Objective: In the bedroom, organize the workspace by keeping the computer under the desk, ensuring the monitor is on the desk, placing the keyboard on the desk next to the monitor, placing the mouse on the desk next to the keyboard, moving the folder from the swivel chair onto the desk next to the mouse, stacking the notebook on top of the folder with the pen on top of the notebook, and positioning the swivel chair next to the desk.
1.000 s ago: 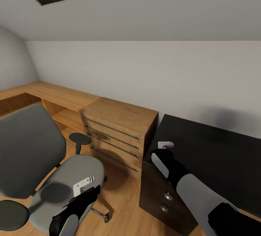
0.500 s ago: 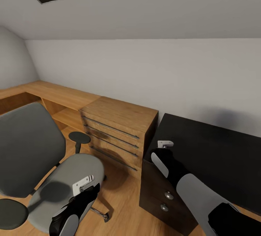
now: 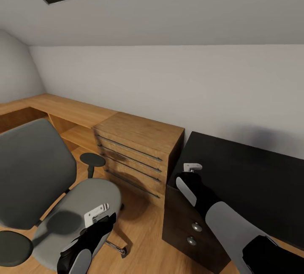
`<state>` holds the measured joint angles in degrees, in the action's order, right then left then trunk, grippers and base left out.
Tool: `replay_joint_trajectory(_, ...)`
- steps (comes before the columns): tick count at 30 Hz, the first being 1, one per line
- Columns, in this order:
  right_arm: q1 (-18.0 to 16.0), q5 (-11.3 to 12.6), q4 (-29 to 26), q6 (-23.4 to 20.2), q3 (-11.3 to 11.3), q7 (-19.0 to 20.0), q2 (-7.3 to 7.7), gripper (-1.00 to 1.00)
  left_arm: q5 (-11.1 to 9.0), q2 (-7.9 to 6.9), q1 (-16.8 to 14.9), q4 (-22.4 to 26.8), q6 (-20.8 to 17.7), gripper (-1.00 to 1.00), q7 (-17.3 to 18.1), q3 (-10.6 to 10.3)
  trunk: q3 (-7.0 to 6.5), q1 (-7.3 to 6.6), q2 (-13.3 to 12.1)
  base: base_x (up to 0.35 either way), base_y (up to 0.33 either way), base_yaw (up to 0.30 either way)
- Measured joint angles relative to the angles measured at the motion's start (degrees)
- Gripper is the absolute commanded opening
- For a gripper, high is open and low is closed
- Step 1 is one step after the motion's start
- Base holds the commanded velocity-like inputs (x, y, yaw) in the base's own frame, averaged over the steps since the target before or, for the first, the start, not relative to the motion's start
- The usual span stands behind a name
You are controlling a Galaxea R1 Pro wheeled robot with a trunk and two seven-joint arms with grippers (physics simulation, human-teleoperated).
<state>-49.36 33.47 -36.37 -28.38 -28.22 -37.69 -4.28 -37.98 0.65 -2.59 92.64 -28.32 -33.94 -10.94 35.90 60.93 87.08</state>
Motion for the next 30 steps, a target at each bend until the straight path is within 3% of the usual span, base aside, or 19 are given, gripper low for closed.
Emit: replay_joint_trajectory(30, 0.01, 0.51, -0.24, 0.24, 0.27, 0.50, 0.92, 1.00, 0.00, 0.00, 0.00, 0.00, 0.03, 1.00, 0.00, 0.08, 0.00, 0.00, 0.00, 0.000, 0.000, 0.000)
